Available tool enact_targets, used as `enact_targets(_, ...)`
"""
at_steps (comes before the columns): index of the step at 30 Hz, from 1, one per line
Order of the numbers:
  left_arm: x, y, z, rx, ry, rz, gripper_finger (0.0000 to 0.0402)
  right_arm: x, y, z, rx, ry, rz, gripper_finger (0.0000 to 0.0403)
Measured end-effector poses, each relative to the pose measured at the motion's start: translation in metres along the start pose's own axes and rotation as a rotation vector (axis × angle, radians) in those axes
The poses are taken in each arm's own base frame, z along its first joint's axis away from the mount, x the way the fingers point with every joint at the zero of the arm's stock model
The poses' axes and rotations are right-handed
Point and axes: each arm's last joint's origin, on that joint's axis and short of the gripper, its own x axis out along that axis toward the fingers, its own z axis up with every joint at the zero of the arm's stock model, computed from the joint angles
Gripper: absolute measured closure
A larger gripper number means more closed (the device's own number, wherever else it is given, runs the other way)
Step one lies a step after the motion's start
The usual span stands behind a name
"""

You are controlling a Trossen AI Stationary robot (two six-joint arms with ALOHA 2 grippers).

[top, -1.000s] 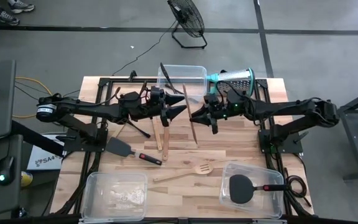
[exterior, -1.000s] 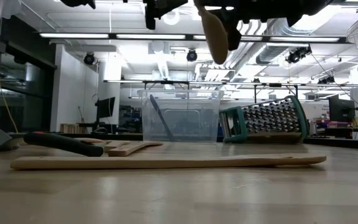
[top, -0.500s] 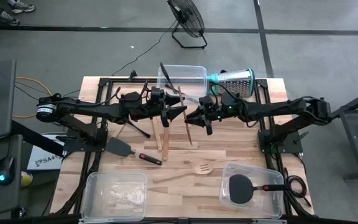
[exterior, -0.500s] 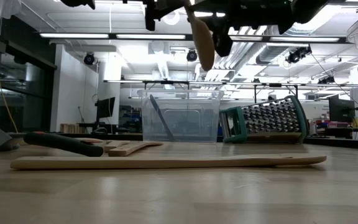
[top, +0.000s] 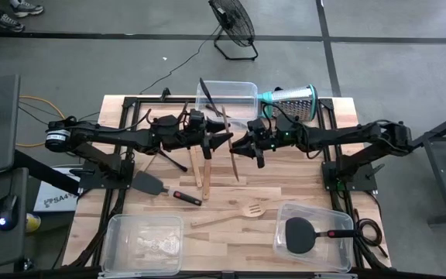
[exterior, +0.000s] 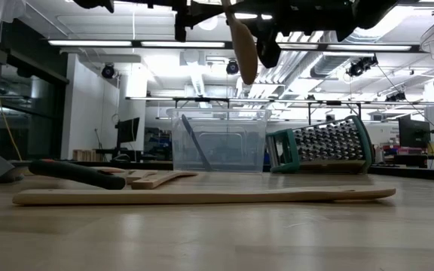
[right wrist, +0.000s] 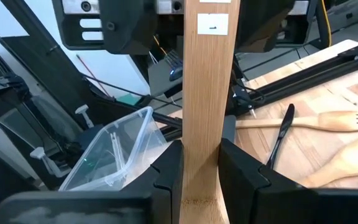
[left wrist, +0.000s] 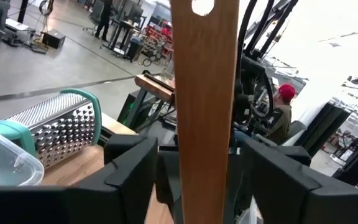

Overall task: Pick & Place Kitchen Items
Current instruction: Put the brown spatula into the bottom left transparent bin

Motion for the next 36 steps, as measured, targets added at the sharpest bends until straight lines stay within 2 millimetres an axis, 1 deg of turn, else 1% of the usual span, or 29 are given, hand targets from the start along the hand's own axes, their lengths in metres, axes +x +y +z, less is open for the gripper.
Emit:
enact_targets(8,0.0,0.001,-0.003,0.007,0.036,0.007,0.0292,0.0,0.0,-0.001,-0.017,0.009,-0.004,0.033)
enact_targets(10,0.0,0.001,-0.004,0.01,0.042,-0.004,0.0312,0.0,0.0,-0.001,-0.019,0.011,-0.003,0.033)
enact_targets(15,0.0,0.0,-0.004,0.028,0.061,-0.041,0.0311,0.0,0.0,-0.001,-0.025,0.022,0.017,0.033)
enact_targets(18,0.0,-0.001,-0.004,0.035,0.075,-0.07,0.0311,0.0,0.0,-0.002,-0.02,0.027,0.024,0.0321)
enact_targets(26,-0.001,-0.003,-0.004,0.058,0.085,-0.122,0.0311,-0.004,0.006,0.0,-0.013,0.076,0.142,0.0258)
enact_targets(30,-0.001,-0.004,-0.003,0.065,0.081,-0.148,0.0311,-0.012,0.009,0.003,0.004,0.121,0.197,0.0224)
enact_targets(33,-0.001,-0.008,0.001,0.066,0.056,-0.229,0.0311,-0.023,0.009,0.007,0.013,0.17,0.22,0.0207)
enact_targets(36,-0.003,-0.01,0.006,0.066,0.058,-0.34,0.0311,-0.036,0.007,0.014,0.012,0.17,0.208,0.0198)
